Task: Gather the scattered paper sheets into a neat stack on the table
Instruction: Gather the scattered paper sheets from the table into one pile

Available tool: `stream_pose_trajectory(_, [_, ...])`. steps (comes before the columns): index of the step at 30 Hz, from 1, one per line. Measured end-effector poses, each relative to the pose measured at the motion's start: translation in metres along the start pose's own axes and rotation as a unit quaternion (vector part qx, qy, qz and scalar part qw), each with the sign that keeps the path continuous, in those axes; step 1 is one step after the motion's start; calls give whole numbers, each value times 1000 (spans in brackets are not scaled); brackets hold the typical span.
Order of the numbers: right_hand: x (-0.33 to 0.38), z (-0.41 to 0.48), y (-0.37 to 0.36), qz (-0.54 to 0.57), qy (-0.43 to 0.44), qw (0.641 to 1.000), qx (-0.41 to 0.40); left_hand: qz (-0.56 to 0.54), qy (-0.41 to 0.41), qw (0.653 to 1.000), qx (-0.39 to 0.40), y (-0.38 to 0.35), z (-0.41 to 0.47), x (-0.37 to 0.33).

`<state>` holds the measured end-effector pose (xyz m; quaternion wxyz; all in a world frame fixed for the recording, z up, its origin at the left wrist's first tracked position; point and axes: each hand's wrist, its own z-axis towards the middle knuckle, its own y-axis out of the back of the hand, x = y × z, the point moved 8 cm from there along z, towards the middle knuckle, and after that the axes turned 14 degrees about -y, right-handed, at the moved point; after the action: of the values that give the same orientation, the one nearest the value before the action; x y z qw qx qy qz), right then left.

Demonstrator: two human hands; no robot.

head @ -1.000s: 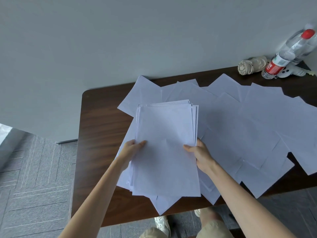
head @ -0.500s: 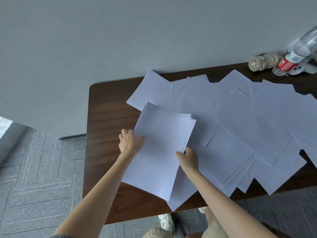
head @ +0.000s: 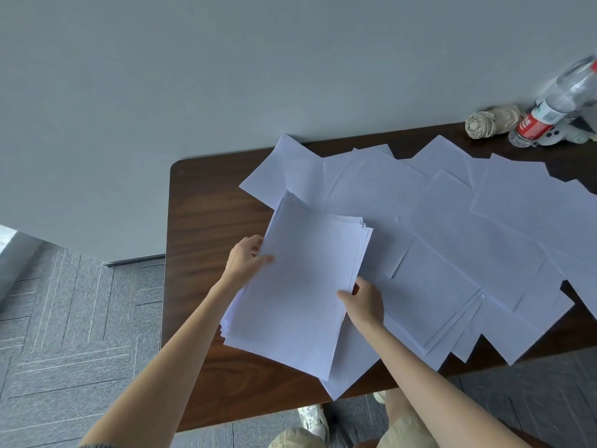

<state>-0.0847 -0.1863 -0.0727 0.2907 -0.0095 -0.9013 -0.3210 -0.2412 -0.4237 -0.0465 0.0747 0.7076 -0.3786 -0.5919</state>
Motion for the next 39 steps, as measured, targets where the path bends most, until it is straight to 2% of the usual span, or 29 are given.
stream_pose_trajectory(4, [4, -5, 3, -50, 48, 997, -43, 40, -83, 995, 42, -8, 1, -6])
stream_pose_trajectory(7, [7, -8, 7, -88, 91, 989, -74, 58, -116, 990, 48, -14, -2, -17])
stream_pose_trajectory(9, [6, -7, 8, -112, 107, 984, -84, 43, -95, 994, 26, -14, -1, -17])
stream_pose_trajectory(10, [4, -6, 8, -119, 111, 983, -83, 10, -56, 998, 13, -12, -1, -11])
stream_pose_trajectory(13, [2, -1, 9, -116, 117, 984, -73, -151, 64, 986, 32, -16, -4, 6])
stream_pose_trajectory(14, [2, 0, 9, -110, 116, 985, -67, -154, 62, 985, 45, -16, -2, 6])
stream_pose_trajectory(17, [0, 1, 9, -88, 101, 990, -39, -35, 15, 997, 66, -9, 5, -1])
stream_pose_trajectory(21, [-2, 5, 10, -72, 86, 994, -5, 31, -7, 998, 48, 4, 6, -3])
stream_pose_trajectory(26, [-4, 8, 12, -87, 89, 992, 6, 26, -23, 999, -6, 41, -7, 7])
stream_pose_trajectory(33, [-1, 6, 8, -135, 95, 986, -4, -80, -60, 994, -46, 64, -35, 13])
stream_pose_trajectory(36, [1, 16, 19, -37, 4, 999, -17, -151, -59, 985, -68, 67, -45, 17])
stream_pose_trajectory(39, [7, 26, 27, 136, -97, 986, -6, -192, -50, 977, -83, 69, -51, 20])
